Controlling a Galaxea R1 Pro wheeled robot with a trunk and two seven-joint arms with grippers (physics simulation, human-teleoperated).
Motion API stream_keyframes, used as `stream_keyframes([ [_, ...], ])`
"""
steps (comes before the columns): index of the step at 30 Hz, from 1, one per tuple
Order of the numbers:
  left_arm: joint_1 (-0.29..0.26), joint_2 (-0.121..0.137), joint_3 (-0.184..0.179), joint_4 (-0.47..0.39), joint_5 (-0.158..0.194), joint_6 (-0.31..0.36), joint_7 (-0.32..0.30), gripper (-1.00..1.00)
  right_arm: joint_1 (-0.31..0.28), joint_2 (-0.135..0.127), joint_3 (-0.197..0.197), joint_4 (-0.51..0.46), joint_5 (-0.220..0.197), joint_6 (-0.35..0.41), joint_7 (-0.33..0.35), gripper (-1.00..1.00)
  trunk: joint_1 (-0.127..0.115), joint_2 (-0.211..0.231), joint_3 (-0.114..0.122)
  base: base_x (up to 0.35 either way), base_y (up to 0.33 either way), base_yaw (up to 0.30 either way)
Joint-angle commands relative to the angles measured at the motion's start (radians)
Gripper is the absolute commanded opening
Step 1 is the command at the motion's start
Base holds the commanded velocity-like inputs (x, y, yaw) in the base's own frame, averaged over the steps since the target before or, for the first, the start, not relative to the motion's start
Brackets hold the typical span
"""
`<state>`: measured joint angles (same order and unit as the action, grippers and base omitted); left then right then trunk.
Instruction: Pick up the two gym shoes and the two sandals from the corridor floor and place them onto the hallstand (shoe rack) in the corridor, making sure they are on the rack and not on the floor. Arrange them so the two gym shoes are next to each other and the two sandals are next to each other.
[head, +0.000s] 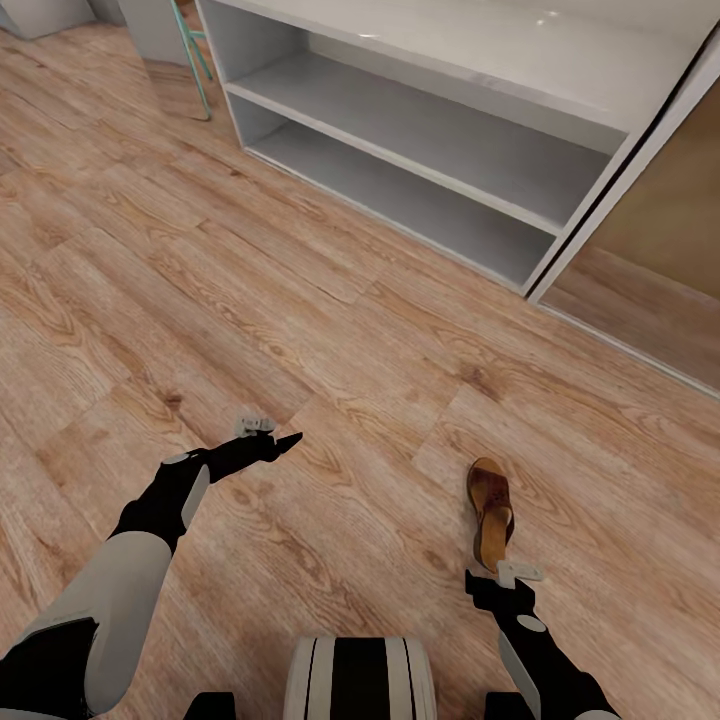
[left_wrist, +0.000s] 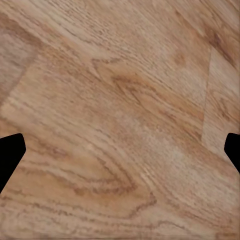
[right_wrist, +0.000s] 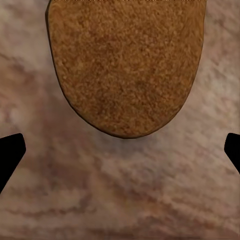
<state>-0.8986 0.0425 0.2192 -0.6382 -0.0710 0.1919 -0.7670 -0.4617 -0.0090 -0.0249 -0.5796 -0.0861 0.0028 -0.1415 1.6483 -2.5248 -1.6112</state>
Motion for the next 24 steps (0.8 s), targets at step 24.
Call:
stream_keyframes([
  [24, -0.001, -0.001, 0.006, -0.001, -0.007, 0.008, -0.008, 1.00, 0.000, 0.000, 0.002, 0.000, -0.009, 0.000, -0.003, 1.00, 0.002, -0.001, -0.016, 0.000, 0.000, 0.000],
])
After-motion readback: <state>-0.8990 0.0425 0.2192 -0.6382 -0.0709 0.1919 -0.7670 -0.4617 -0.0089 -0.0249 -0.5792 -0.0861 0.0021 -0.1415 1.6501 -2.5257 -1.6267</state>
